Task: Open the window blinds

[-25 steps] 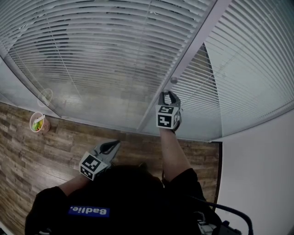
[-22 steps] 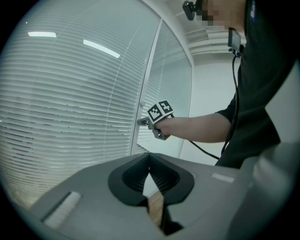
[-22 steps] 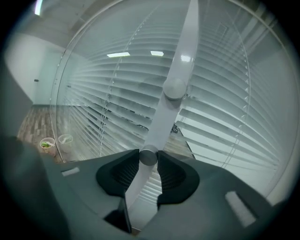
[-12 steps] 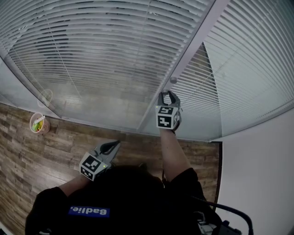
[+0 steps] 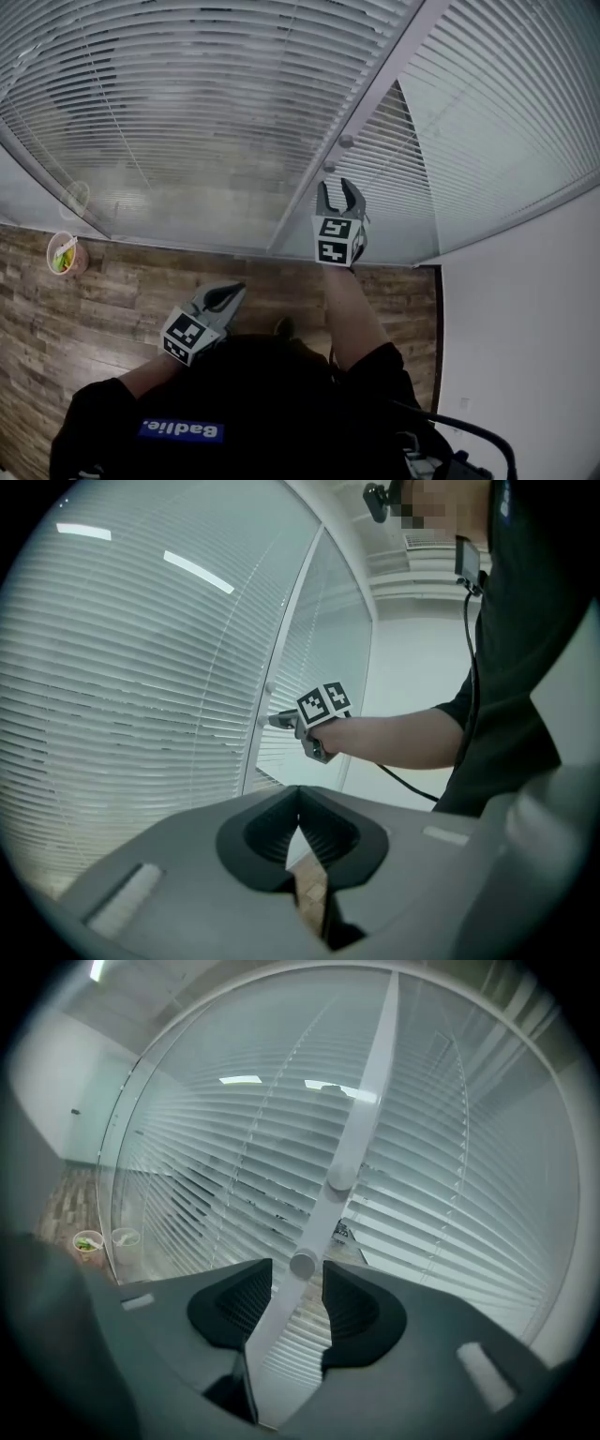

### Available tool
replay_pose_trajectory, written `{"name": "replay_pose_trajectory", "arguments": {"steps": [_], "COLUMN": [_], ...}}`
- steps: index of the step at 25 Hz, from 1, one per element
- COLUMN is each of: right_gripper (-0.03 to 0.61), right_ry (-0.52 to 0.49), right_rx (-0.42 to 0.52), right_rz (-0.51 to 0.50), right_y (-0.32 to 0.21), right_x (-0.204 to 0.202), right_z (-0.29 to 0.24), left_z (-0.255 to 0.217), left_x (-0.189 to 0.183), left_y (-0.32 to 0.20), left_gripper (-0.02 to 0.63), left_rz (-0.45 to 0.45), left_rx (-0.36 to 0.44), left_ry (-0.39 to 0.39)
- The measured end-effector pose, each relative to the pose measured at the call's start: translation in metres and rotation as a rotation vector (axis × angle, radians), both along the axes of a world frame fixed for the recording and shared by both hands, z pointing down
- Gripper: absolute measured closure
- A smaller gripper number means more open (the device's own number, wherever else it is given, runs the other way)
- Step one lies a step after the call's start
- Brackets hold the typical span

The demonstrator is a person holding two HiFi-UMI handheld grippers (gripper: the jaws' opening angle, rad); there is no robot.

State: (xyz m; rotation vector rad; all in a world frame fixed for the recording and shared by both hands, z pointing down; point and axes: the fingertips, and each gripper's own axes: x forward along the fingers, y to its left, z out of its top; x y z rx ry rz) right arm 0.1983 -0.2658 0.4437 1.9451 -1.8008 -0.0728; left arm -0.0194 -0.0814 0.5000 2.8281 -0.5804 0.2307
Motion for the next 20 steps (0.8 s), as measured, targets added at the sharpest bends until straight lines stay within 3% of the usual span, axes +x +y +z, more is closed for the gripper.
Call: {"name": "replay_pose_trajectory", "arguments": {"steps": [8,12,20], "right_gripper": [0.411,0.414,0.423], "right_ry": [0.03,-0.058,-0.073], "right_rx": [0.018,0.044,0.082], "right_rz": [0.002,-0.021,-0.127], "right_y": [0.039,0.059,0.107], "right_x": [-0.009,-0.016,-0.014], "right_z": [-0.027,-0.022,-0.003], "left_z": [-0.014,-0.014,-0.008], "left_x": [0.009,0.006,0.044], "left_y": [0.025,0.034,0.077], "left_gripper": [0.614,0.614,0.614], "left_rz": [0.067,0.03,-0.028], "left_rx": [0.012,0.049,0.093], "left_ry": [0.038,0.032,-0.011]}}
